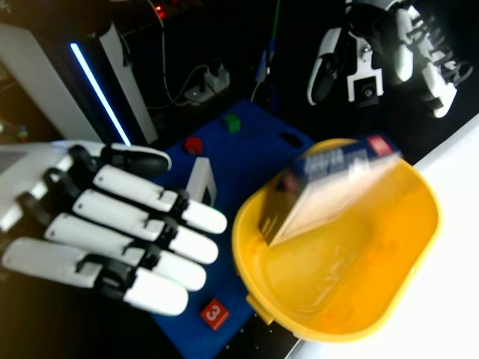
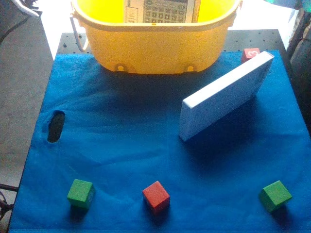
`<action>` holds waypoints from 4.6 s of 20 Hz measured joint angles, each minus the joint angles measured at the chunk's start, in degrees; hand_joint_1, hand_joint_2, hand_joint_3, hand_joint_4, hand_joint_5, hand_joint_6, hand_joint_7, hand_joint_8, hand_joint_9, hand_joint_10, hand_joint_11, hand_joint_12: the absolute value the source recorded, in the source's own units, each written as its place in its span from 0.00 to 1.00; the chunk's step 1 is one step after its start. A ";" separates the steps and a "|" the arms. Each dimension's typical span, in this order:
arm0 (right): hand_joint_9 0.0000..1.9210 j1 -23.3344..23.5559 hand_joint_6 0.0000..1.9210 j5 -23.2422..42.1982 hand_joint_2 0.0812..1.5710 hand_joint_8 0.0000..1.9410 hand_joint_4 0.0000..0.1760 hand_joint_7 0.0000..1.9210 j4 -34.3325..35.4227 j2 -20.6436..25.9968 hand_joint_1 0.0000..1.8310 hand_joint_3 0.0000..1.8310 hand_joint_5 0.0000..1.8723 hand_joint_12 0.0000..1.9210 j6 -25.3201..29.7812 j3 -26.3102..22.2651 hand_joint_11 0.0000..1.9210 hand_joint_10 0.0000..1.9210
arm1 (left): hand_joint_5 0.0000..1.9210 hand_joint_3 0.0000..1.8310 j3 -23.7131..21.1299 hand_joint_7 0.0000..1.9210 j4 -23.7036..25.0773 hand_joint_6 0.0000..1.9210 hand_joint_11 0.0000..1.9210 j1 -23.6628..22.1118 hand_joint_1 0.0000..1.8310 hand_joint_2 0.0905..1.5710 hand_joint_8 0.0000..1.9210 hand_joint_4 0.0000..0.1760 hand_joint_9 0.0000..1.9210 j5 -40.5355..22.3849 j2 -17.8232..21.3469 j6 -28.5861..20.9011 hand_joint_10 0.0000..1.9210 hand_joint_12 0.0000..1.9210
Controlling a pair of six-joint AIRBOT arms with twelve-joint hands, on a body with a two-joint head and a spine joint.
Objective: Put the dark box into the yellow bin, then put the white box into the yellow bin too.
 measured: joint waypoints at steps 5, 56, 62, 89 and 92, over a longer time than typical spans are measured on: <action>0.26 0.00 0.00 0.00 0.59 0.01 0.00 0.27 -0.61 0.07 0.14 0.00 0.22 0.45 -0.02 -0.66 0.04 0.01 | 0.21 0.00 -2.10 0.16 0.31 0.00 0.00 0.00 0.57 0.53 0.00 0.98 0.16 0.07 3.04 -0.11 0.00 0.49; 0.57 -12.17 0.43 -3.52 0.65 0.33 0.00 0.61 -8.17 -9.01 0.76 0.00 0.53 0.63 10.54 0.22 0.49 0.53 | 0.23 0.00 -10.03 0.23 -1.86 0.00 0.03 7.06 0.63 0.53 0.00 0.03 0.21 -5.25 10.03 1.79 0.00 0.37; 0.48 -9.14 0.48 -0.20 0.67 0.42 0.00 0.59 -8.96 -9.33 0.76 0.00 0.50 0.70 10.58 0.04 0.05 0.58 | 0.20 0.00 -10.01 0.21 -3.23 0.00 0.03 8.59 0.64 0.55 0.00 0.09 0.22 -5.20 10.01 2.08 0.00 0.37; 0.59 1.79 0.37 5.05 0.65 0.40 0.18 0.58 -5.49 -10.64 0.68 0.00 0.60 0.57 10.60 4.28 0.38 0.15 | 0.19 0.00 -9.62 0.21 -3.56 0.00 0.13 9.33 0.59 0.50 0.00 0.11 0.23 -5.62 9.49 2.25 0.00 0.08; 0.63 2.19 0.35 5.18 0.66 0.44 0.10 0.57 -5.05 -11.80 0.68 0.00 0.61 0.54 10.58 6.01 0.43 0.13 | 0.20 0.00 -9.62 0.21 -3.63 0.00 0.13 9.33 0.60 0.49 0.00 0.12 0.23 -5.84 9.49 2.25 0.00 0.07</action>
